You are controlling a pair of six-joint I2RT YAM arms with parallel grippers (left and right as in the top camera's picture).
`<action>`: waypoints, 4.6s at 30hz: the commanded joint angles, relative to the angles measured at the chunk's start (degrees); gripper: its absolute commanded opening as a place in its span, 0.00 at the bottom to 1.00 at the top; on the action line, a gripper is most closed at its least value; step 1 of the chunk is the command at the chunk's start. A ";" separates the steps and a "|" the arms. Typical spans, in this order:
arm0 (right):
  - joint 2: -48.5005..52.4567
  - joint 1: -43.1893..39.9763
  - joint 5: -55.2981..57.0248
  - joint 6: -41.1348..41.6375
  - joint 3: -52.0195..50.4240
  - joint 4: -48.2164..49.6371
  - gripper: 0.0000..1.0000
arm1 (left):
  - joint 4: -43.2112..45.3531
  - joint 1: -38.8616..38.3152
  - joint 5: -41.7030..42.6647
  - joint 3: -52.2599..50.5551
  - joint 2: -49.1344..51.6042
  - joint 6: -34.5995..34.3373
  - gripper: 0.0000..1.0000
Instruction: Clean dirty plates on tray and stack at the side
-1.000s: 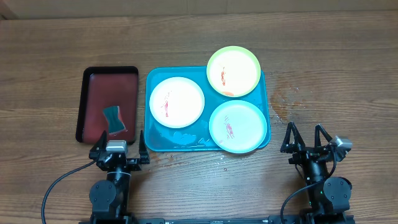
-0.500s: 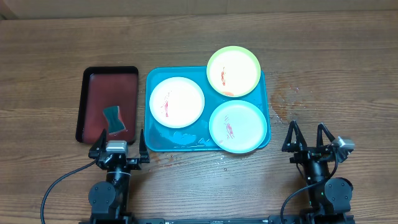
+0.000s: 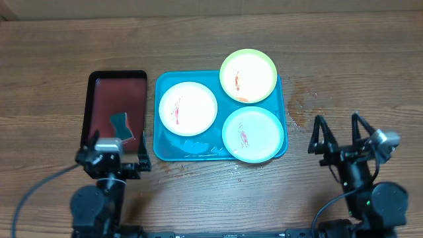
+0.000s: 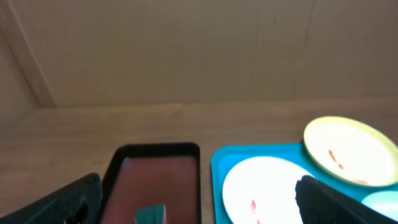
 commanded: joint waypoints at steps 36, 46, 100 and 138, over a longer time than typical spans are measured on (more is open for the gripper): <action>65.22 4.79 -20.11 2.58 52.81 -39.28 0.91 | -56.74 12.61 4.70 71.45 77.20 -15.91 0.82; 80.32 18.25 -10.25 8.48 53.83 -29.40 0.82 | -58.64 14.82 -1.70 69.92 79.23 -14.86 0.70; 103.25 26.73 -2.82 14.67 53.79 -17.92 0.04 | -45.27 14.82 1.95 57.18 91.73 -4.72 0.29; 103.23 26.73 -2.80 14.45 53.79 -17.90 0.04 | -40.15 13.70 3.85 52.26 100.10 -4.02 0.04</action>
